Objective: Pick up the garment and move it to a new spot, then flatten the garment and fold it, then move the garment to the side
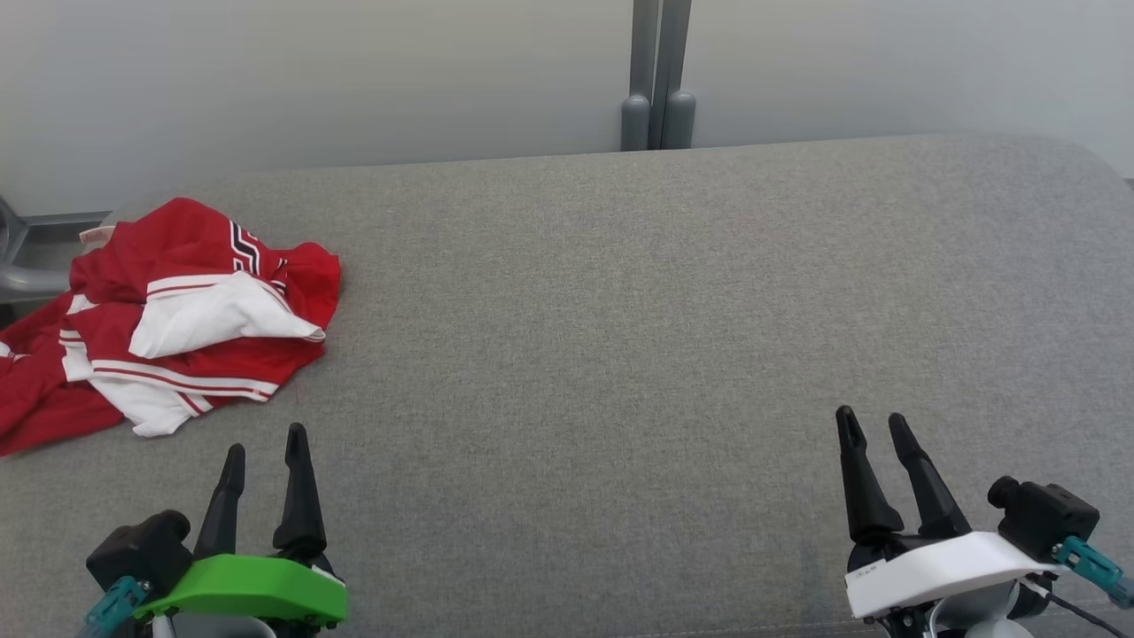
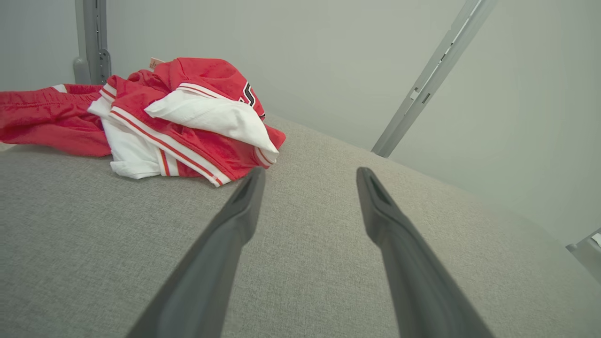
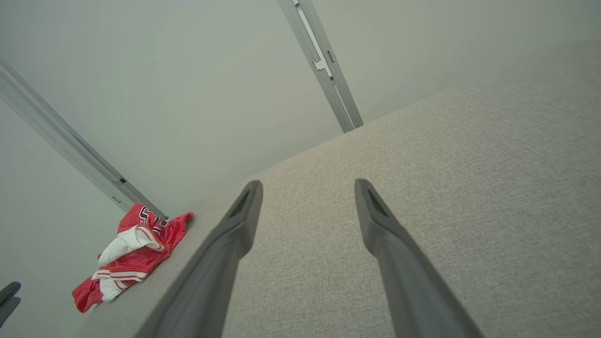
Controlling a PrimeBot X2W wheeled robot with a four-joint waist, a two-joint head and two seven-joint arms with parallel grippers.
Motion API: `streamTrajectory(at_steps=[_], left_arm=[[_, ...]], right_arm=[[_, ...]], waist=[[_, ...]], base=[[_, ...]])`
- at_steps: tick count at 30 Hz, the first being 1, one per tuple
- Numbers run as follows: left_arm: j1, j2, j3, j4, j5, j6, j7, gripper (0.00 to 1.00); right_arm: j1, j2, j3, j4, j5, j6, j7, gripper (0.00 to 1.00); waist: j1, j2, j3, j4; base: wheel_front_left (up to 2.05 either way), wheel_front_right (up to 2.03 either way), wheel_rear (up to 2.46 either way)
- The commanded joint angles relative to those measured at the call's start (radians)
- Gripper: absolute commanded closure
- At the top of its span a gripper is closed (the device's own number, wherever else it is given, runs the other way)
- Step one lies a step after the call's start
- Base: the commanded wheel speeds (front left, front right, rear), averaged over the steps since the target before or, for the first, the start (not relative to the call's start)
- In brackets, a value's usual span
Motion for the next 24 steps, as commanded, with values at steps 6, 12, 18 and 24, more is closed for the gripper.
streamTrajectory(at_steps=[6,12,18,24], left_arm=[[0.013,0.011,0.001,-0.004,0.076,0.002,-0.027,0.0],[0.027,0.011,-0.005,0.01,0.135,-0.008,-0.049,0.0],[0.035,0.009,-0.008,0.033,0.18,-0.009,-0.067,0.0],[0.039,0.008,-0.008,0.055,0.222,-0.007,-0.084,0.0]], right_arm=[[-0.027,-0.006,0.014,0.015,-0.084,0.0,-0.016,0.0],[-0.031,-0.006,0.027,0.036,-0.158,0.0,-0.027,0.0],[-0.033,-0.007,0.036,0.049,-0.215,0.001,-0.036,0.0],[-0.035,-0.008,0.033,0.053,-0.271,0.0,-0.044,0.0]], waist=[[0.0,0.0,-0.001,-0.001],[0.0,0.0,-0.002,-0.001],[0.0,0.0,-0.001,-0.001],[0.0,0.0,-0.002,-0.002]], base=[[0.0,0.0,0.0],[0.0,0.0,0.0],[0.0,0.0,0.0],[0.0,0.0,0.0]])
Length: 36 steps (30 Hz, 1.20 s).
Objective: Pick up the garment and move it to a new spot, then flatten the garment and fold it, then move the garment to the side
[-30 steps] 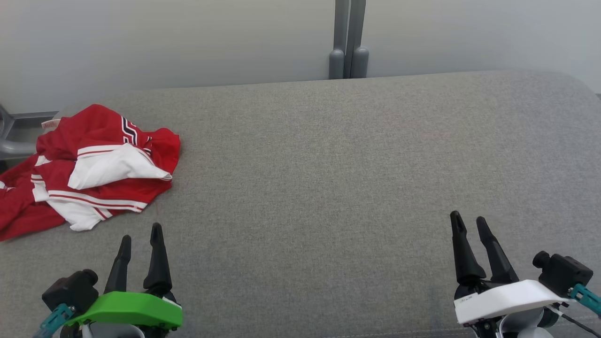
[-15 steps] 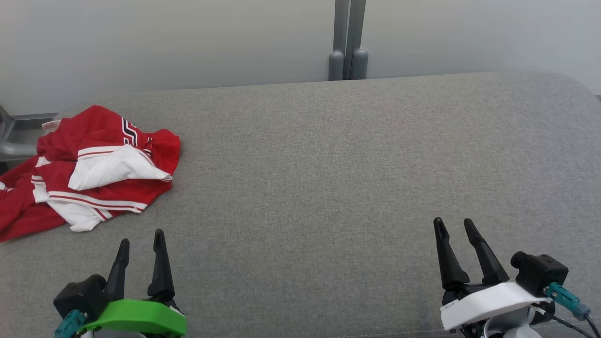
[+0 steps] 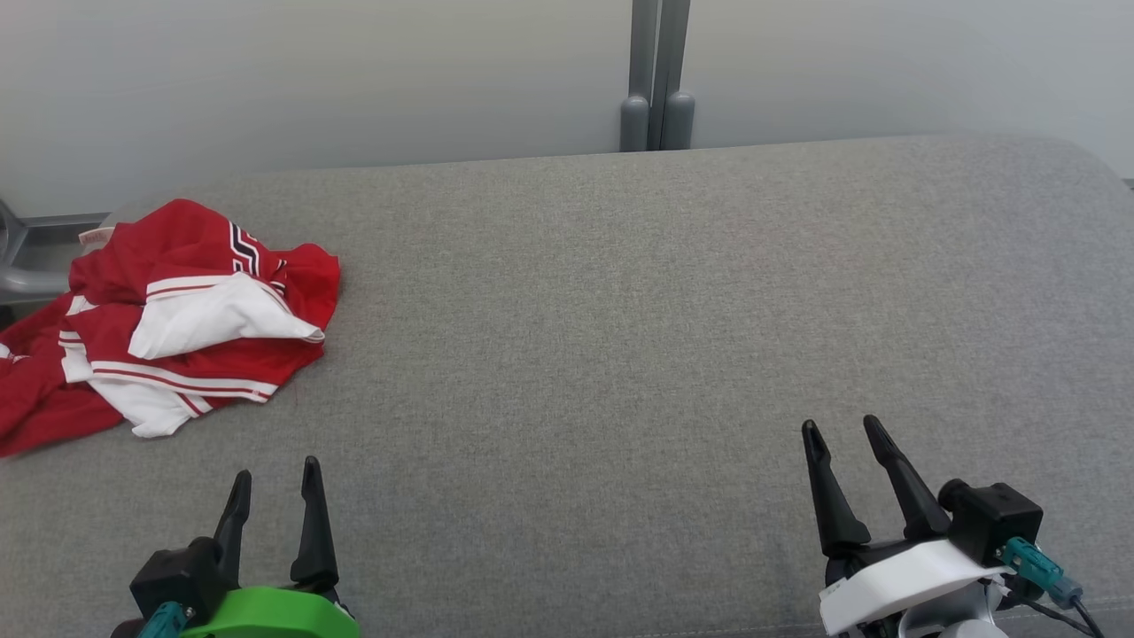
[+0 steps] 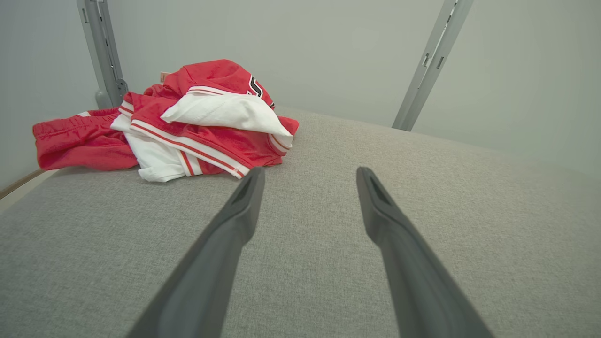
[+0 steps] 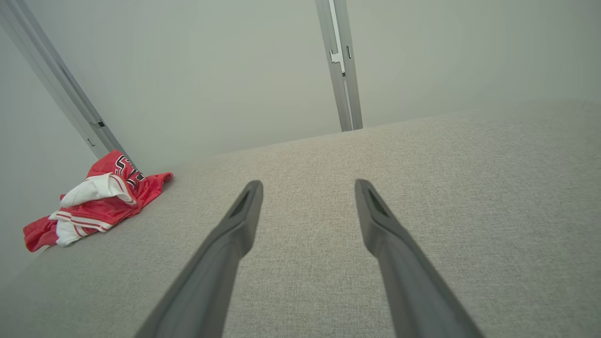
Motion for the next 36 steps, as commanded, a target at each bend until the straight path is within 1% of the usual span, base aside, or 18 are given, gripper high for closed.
streamTrajectory(at_steps=[1,9,20,29,31,36], left_arm=[[0.006,0.006,-0.002,0.0,0.028,-0.001,-0.012,0.0],[0.018,0.004,0.002,-0.002,0.081,0.007,-0.034,0.0],[0.035,0.003,0.009,0.01,0.127,0.006,-0.058,0.0],[0.051,0.002,0.011,0.01,0.173,0.013,-0.079,0.0],[0.056,0.002,0.012,0.009,0.179,0.014,-0.086,0.0],[0.056,0.002,0.013,0.016,0.15,0.014,-0.081,0.0]], right_arm=[[-0.015,-0.006,-0.002,-0.003,-0.029,0.0,-0.012,0.0],[-0.012,-0.007,0.0,0.001,-0.079,0.0,-0.022,0.0],[-0.013,-0.007,0.009,0.011,-0.141,0.0,-0.032,0.0],[-0.012,-0.008,0.014,0.017,-0.2,0.0,-0.043,0.0],[-0.013,-0.008,0.014,0.018,-0.212,0.0,-0.045,0.0],[-0.014,-0.008,0.008,0.02,-0.201,0.0,-0.043,0.0]], waist=[[-0.0001,0.0,0.0,-0.001],[-0.0001,0.0,-0.005,-0.001],[-0.0001,0.0,-0.019,0.0],[-0.0001,0.0,-0.026,0.0],[-0.0001,0.0,-0.027,0.0],[-0.0001,0.0,-0.026,-0.001]], base=[[0.0,0.0,0.0],[0.0,0.0,0.0],[0.0,0.0,0.0],[0.0,0.0,0.0],[0.0,0.0,0.0],[0.0,0.0,0.0]])
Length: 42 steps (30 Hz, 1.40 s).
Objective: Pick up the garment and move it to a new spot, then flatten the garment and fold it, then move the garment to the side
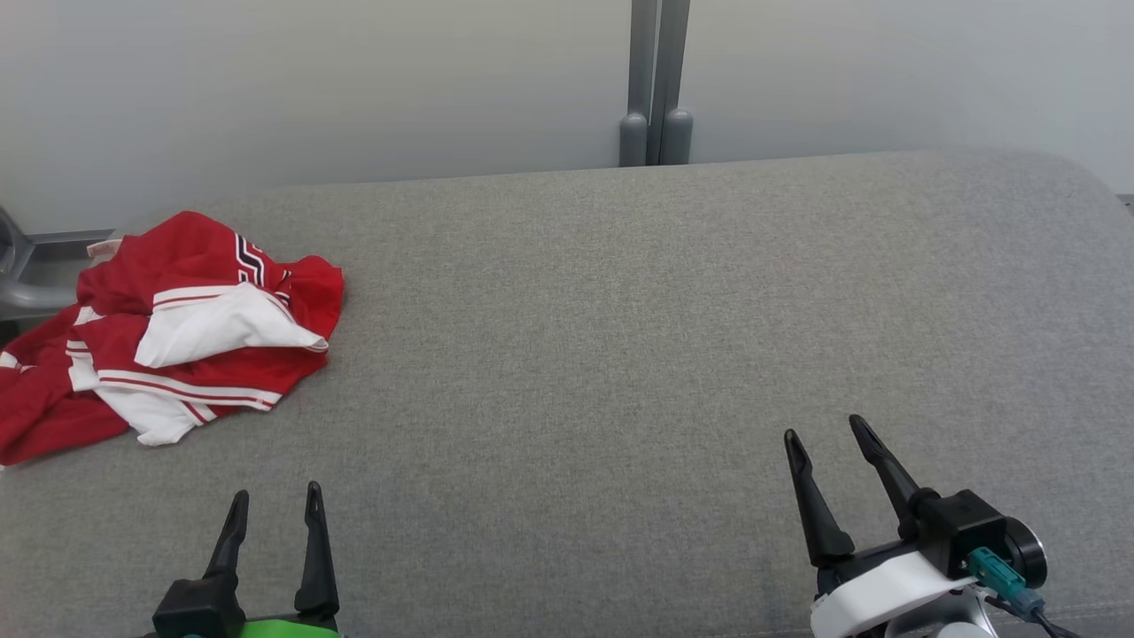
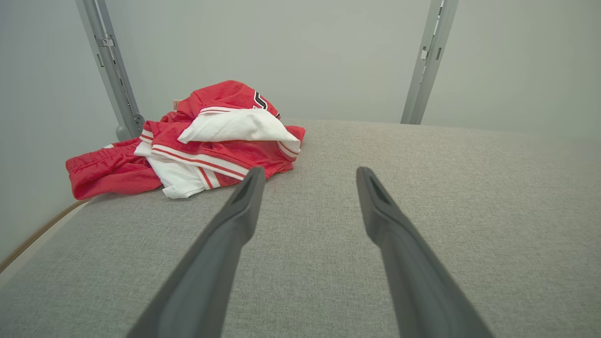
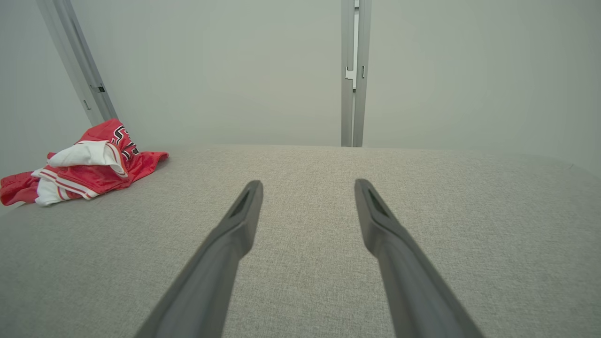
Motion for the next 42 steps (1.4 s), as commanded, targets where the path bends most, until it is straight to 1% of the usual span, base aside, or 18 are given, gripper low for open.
streamTrajectory(at_steps=[1,7,31,37,40,41,42], left_arm=[[0.013,0.002,0.004,0.002,-0.011,0.005,-0.001,0.0],[0.007,0.002,0.002,0.006,-0.024,0.006,-0.001,0.0],[-0.007,0.002,-0.009,0.002,-0.017,0.006,-0.001,0.0],[-0.019,0.003,-0.009,0.004,-0.006,-0.001,-0.001,0.0],[-0.023,0.003,-0.008,0.004,-0.001,-0.002,-0.001,0.0],[-0.024,0.003,-0.007,0.007,0.0,-0.005,-0.001,0.0],[-0.025,0.003,-0.004,0.007,0.0,-0.007,-0.001,0.0]], right_arm=[[-0.011,-0.005,-0.003,0.004,0.002,0.0,-0.004,0.0],[-0.014,-0.005,-0.006,0.005,0.008,0.0,-0.004,0.0],[-0.01,-0.005,-0.014,-0.005,0.007,0.0,-0.004,0.0],[-0.008,-0.005,-0.012,-0.015,0.006,0.0,-0.004,0.0],[-0.008,-0.005,-0.012,-0.021,0.01,0.0,-0.004,0.0],[-0.007,-0.005,-0.014,-0.023,0.012,0.0,-0.004,0.0],[-0.008,-0.005,-0.013,-0.023,0.011,0.0,-0.004,0.0]], waist=[[0.0,0.0,0.001,0.0],[0.0,0.0,0.004,-0.001],[0.0,0.0,0.007,0.011],[0.0,0.0,0.01,0.057],[0.0,0.0,0.011,0.095],[0.0,0.0,0.011,0.125],[0.0,0.0,0.011,0.14]], base=[[0.0,0.0,0.0],[0.0,0.0,0.0],[0.0,0.0,0.0],[0.0,0.0,0.0],[0.0,0.0,0.0],[0.0,0.0,0.0],[0.0,0.0,0.0]])
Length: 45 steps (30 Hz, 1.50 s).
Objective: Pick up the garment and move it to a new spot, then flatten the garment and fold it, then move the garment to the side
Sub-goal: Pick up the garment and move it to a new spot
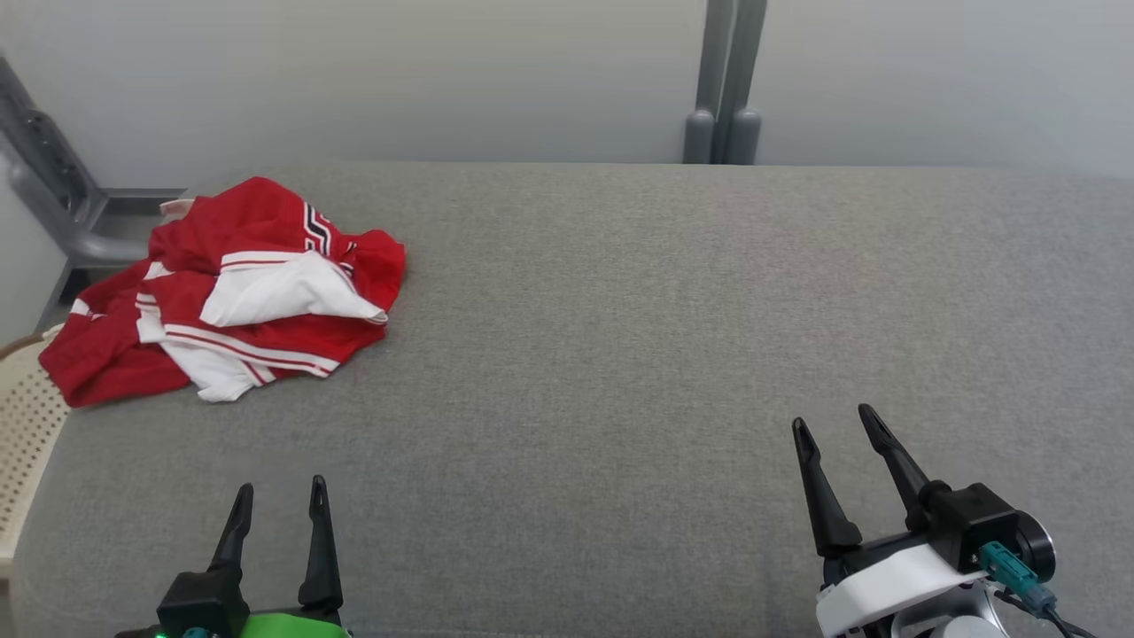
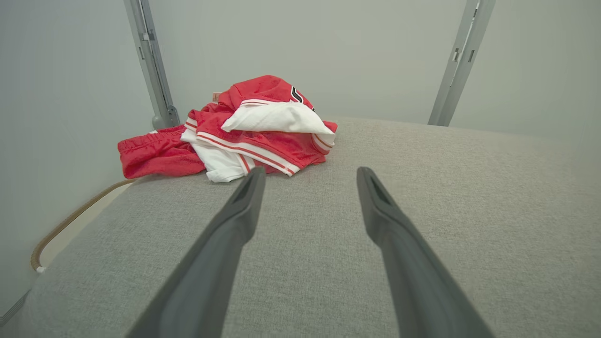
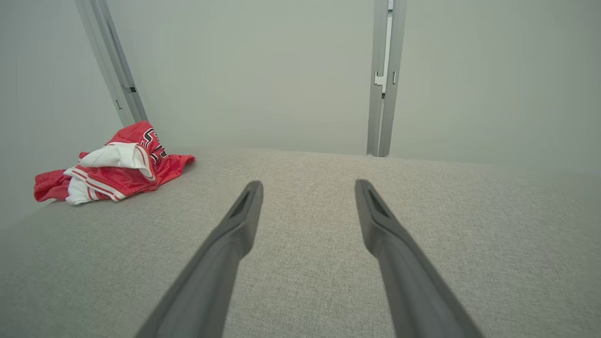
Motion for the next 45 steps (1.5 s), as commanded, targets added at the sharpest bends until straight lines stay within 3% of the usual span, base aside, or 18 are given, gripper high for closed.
streamTrajectory(at_steps=[1,12,20,33,38,45], left_arm=[[-0.014,0.003,0.002,-0.001,0.009,-0.005,-0.001,0.0],[-0.022,0.004,0.009,0.003,0.005,-0.01,-0.001,0.0],[-0.009,0.004,0.016,0.001,-0.003,-0.014,-0.001,0.0],[-0.052,0.012,0.018,-0.008,-0.03,-0.027,0.006,0.0],[-0.159,0.066,0.021,-0.046,-0.042,-0.044,0.064,0.0],[-0.403,0.166,0.012,-0.069,-0.104,-0.071,0.256,0.0]], right_arm=[[-0.003,-0.005,-0.002,-0.004,0.001,0.0,-0.004,0.0],[0.011,-0.004,-0.004,-0.009,-0.002,0.0,-0.003,0.0],[0.006,-0.005,-0.012,-0.009,-0.001,0.0,-0.004,0.0],[-0.004,-0.005,-0.008,-0.007,-0.01,0.0,-0.003,0.0],[-0.03,-0.005,-0.018,-0.016,-0.026,0.0,-0.003,0.0],[-0.074,-0.005,-0.042,-0.028,-0.04,0.0,-0.004,0.0]], waist=[[0.0,-0.0001,0.0,0.055],[0.0,-0.0001,-0.006,0.25],[0.0,-0.0001,-0.009,0.345],[0.0,-0.0001,0.011,0.337],[0.0,-0.0001,0.054,0.298],[0.0,-0.0001,0.126,0.234]], base=[[0.0,0.0,0.0],[0.0,0.0,0.0],[0.0,0.0,0.0],[0.0,0.0,0.0],[0.0,0.0,0.0],[0.0,0.0,0.0]])
